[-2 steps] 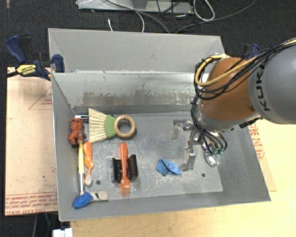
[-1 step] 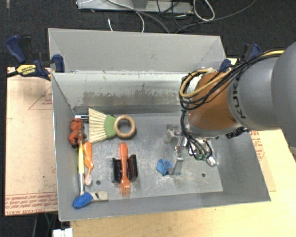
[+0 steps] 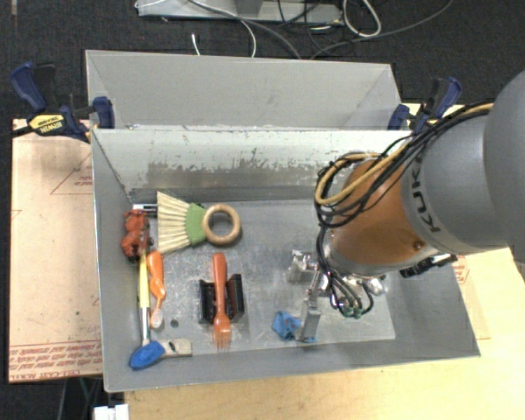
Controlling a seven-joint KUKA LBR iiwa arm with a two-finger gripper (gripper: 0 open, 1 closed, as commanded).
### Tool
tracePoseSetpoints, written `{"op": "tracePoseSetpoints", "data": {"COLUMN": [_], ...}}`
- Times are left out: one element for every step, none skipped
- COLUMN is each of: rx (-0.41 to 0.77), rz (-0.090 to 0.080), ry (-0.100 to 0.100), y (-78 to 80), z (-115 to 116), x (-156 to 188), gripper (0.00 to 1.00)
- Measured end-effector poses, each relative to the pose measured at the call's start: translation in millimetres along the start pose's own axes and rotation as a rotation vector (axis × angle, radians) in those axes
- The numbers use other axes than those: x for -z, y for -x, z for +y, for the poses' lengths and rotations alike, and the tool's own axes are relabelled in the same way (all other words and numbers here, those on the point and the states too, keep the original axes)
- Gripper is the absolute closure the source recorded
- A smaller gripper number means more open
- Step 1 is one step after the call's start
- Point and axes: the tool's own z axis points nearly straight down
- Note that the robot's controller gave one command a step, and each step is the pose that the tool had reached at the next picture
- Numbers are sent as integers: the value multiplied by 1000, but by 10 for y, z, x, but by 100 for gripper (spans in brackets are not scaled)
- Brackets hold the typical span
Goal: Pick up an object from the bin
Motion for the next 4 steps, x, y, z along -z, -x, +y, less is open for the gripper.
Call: {"op": "tracePoseSetpoints", "data": {"rx": [-85,-99,-99,-97], "rz": [-17,-3,-3,-2], "ry": [0,1,1,2], "y": [-75,-104,-104,-106], "z": [34,322,322,324], "x": [302,7,8,189], "gripper": [0,100,100,100]}}
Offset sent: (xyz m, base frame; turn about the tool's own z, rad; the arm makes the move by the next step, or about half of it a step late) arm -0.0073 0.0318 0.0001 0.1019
